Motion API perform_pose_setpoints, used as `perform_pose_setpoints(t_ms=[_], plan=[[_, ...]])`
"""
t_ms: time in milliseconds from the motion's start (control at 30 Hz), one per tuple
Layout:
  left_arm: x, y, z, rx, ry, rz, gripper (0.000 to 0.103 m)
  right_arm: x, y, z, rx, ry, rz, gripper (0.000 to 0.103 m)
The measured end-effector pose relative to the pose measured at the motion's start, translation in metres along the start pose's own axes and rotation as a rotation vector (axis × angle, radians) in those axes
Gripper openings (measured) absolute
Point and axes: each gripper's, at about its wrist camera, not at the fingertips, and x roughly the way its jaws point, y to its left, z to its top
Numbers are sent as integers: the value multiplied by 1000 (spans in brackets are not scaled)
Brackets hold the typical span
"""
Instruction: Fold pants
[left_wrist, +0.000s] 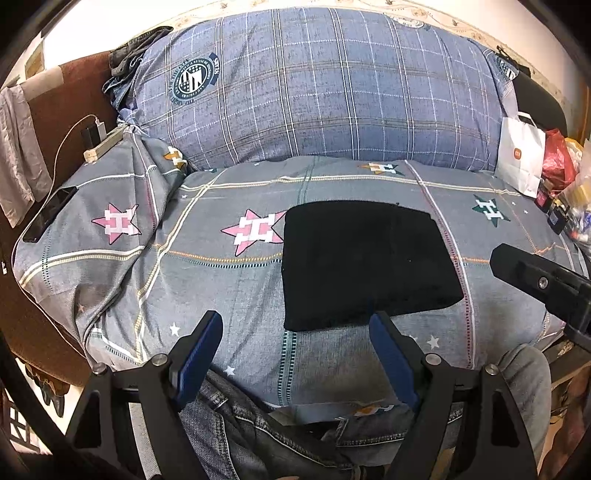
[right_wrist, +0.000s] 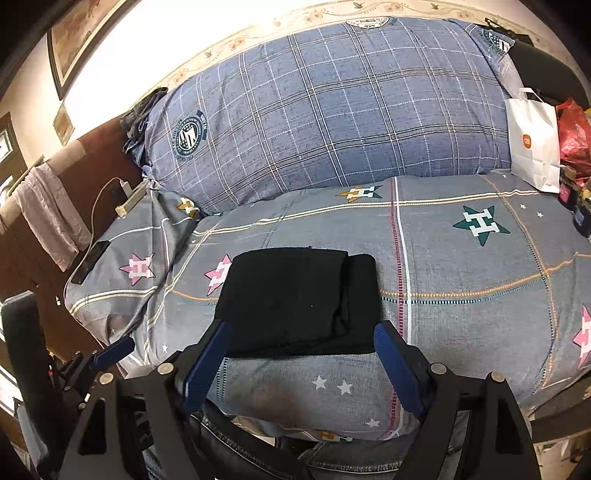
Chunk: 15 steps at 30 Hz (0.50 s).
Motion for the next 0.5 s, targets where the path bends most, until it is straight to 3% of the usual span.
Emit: perform_pose_setpoints(t_ms=[500], plan=[[28,-1,2,14,42,-10,82,25,-7,1,8,20,-13,83]])
